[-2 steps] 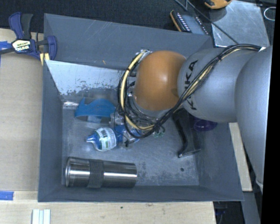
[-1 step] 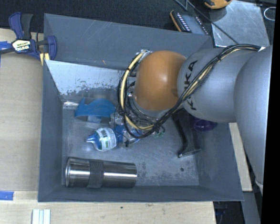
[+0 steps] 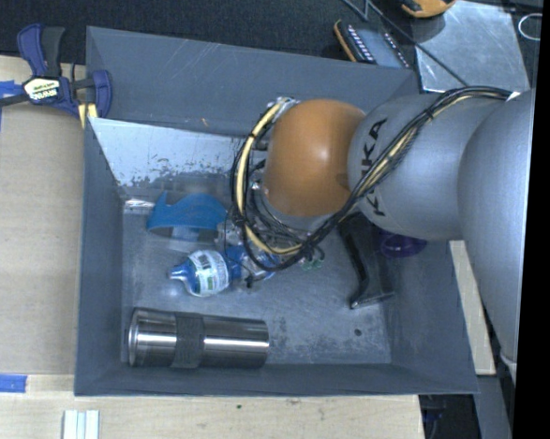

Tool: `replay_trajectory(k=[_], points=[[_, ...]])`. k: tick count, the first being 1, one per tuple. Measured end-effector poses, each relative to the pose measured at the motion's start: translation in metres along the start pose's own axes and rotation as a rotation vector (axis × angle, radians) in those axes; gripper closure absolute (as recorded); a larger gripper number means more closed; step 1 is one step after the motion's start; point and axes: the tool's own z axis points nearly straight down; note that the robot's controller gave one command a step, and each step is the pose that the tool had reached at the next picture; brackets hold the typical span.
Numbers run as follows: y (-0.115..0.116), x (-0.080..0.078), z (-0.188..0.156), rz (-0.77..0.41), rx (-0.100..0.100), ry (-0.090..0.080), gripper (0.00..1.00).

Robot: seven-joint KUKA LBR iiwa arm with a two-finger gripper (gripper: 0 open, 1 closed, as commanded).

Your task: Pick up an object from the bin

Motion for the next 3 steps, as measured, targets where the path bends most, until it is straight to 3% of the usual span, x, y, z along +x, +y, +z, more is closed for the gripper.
replay_trajectory(k=[3], points=[[-0.0001,0.0001,0.0,0.001,0.0,0.001,1.0]])
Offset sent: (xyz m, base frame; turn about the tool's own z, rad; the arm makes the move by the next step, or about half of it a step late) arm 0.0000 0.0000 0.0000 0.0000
